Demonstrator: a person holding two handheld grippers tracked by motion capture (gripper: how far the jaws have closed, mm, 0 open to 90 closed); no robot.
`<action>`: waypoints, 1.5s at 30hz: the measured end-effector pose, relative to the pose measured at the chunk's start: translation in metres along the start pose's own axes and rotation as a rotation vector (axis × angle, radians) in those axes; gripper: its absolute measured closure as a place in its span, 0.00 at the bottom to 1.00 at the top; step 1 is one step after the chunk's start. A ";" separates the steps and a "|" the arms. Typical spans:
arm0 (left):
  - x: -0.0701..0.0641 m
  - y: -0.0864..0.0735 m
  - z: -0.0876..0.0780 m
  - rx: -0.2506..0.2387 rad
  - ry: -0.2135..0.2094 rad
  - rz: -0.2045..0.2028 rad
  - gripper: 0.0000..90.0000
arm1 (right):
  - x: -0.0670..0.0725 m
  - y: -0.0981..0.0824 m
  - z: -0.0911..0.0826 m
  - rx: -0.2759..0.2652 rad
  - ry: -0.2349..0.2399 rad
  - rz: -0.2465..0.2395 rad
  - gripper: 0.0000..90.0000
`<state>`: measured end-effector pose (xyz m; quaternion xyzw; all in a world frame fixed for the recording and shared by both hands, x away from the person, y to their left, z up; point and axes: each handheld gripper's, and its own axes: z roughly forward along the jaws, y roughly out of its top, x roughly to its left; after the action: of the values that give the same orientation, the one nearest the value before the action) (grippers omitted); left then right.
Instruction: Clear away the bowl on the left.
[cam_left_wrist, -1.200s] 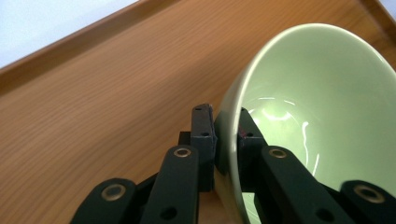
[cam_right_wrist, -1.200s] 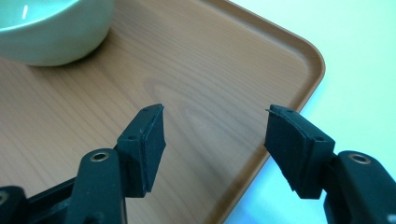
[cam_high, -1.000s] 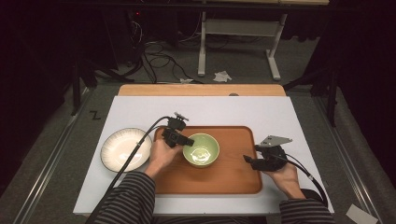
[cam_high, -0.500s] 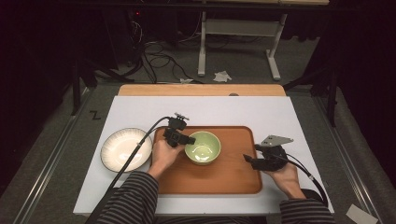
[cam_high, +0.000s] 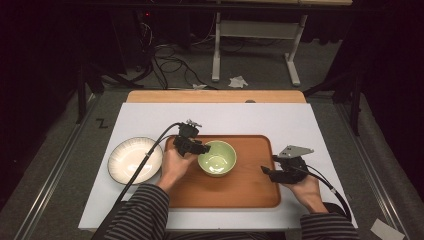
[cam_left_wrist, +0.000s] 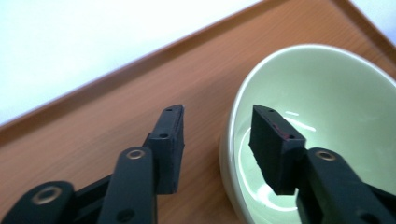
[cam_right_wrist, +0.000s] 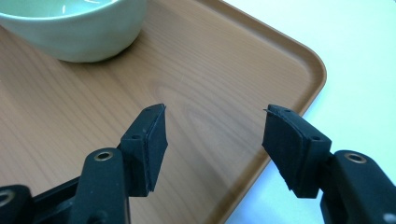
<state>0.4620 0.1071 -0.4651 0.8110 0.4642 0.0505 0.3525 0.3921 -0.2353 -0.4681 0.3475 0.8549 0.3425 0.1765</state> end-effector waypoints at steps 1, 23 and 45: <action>0.000 0.000 -0.002 -0.004 0.004 0.012 0.58 | -0.001 0.000 0.000 -0.005 0.000 -0.003 0.45; 0.009 -0.002 -0.044 -0.032 0.048 0.059 0.48 | -0.001 0.000 0.000 0.001 0.004 -0.003 0.44; 0.020 -0.019 -0.068 -0.028 0.094 0.042 0.50 | -0.005 0.001 -0.002 0.032 0.022 0.021 0.48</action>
<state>0.4319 0.1643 -0.4305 0.8121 0.4627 0.1027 0.3405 0.3948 -0.2388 -0.4659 0.3554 0.8585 0.3342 0.1579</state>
